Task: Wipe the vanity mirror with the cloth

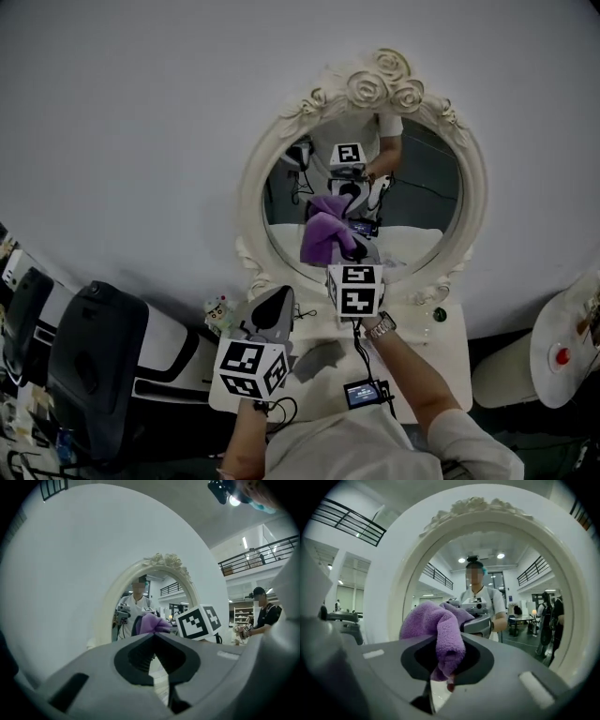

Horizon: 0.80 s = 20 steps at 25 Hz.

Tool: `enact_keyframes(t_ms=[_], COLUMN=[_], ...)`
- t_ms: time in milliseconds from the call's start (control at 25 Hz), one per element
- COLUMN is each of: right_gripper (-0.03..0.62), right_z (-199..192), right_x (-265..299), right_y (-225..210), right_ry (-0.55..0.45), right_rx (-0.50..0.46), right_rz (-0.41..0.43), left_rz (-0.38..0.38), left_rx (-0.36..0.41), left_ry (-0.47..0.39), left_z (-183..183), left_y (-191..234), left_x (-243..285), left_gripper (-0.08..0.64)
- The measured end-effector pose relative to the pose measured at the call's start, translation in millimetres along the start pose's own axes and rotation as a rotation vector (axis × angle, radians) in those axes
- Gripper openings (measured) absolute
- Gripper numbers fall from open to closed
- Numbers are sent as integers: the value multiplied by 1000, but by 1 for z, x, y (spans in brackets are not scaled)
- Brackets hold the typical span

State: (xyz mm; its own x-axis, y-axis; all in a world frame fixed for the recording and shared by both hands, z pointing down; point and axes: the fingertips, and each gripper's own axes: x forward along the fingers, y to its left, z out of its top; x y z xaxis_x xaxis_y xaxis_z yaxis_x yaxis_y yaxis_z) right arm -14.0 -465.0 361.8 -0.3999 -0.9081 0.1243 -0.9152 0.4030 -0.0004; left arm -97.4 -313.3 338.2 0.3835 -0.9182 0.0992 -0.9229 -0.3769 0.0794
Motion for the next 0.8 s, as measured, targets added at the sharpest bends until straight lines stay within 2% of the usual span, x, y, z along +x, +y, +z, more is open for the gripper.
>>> enact_keyframes(t_ms=[120, 240, 440, 600, 800], right_gripper=[61, 61, 61, 63, 64], right_z=[-19, -32, -42, -43, -39], right_x=[18, 37, 59, 62, 53], right_y=[44, 79, 99, 100, 80], right_ry=[55, 88, 95, 84, 71], right_rx=[-26, -44, -47, -48, -59], right_rz=[73, 122, 115, 96, 45], left_rz=[67, 135, 207, 217, 150], left_rx=[-39, -44, -38, -39, -27], left_ry=[3, -1, 8, 30, 44], left_z=[-11, -13, -18, -26, -27], left_y=[19, 40, 61, 68, 57], left_x=[-21, -44, -66, -72, -56], left_gripper=[3, 3, 3, 3, 3])
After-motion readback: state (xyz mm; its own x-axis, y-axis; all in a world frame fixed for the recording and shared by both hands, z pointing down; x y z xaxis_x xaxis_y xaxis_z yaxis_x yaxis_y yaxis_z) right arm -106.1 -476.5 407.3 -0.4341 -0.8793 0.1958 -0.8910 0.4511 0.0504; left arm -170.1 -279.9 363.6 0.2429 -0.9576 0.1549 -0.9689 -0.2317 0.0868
